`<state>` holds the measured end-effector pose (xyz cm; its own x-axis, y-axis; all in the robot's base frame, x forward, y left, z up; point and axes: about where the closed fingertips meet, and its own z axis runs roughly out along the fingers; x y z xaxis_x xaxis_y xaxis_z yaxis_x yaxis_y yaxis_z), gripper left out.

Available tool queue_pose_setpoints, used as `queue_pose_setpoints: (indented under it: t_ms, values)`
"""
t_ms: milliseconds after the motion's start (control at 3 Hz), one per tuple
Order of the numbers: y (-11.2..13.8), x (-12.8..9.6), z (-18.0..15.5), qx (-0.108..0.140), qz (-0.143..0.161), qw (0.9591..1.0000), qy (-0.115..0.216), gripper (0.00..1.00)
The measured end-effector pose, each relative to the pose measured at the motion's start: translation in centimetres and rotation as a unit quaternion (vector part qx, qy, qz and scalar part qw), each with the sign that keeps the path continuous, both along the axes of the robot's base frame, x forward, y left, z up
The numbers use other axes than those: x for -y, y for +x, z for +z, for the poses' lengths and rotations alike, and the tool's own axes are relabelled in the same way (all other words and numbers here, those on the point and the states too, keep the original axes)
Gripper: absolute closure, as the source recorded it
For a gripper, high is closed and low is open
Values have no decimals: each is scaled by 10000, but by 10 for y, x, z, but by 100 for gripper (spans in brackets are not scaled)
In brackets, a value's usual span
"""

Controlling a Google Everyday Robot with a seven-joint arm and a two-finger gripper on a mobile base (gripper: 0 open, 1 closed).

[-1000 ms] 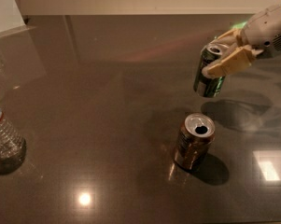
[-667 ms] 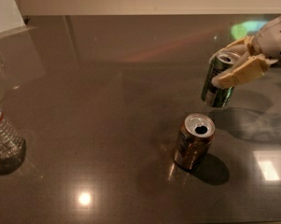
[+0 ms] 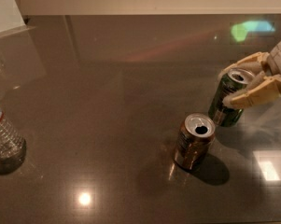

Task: Move green can near orange can

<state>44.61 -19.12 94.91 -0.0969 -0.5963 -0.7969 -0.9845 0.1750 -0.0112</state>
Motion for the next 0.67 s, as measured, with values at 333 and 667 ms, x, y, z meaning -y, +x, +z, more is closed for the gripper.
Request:
queue_pose_setpoints:
  t_ms: [333,667]
  values:
    - [-20,1,-3,109,119,9999,-27,100]
    - [-36,3,-4,244,229,9994,-28,100]
